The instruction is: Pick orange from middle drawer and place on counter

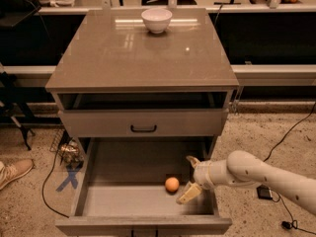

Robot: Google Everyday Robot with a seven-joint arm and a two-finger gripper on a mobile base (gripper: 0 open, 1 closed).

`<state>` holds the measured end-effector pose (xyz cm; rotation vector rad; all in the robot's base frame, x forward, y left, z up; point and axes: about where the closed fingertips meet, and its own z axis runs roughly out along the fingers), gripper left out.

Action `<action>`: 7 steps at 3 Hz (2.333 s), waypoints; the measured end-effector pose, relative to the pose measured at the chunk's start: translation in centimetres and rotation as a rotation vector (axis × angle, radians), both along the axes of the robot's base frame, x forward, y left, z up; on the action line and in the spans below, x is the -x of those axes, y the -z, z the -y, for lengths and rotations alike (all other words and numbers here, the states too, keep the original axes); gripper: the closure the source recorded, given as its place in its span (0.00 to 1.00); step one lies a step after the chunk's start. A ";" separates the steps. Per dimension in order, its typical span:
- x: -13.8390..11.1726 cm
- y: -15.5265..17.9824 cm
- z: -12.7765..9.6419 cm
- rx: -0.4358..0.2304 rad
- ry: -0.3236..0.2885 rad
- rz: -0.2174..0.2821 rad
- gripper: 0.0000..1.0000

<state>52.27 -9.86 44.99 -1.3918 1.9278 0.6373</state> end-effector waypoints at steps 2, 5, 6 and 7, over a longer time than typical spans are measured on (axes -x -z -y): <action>-1.5 3.6 -1.9 -0.010 -0.003 0.017 0.00; -1.6 6.2 -3.6 -0.019 -0.011 -0.017 0.18; -1.3 6.7 -4.0 -0.016 -0.021 -0.028 0.41; -0.9 6.9 -4.6 -0.013 -0.035 -0.038 0.65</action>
Offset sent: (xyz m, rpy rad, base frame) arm 0.0219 0.0269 -0.0501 0.0163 -0.0278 0.0032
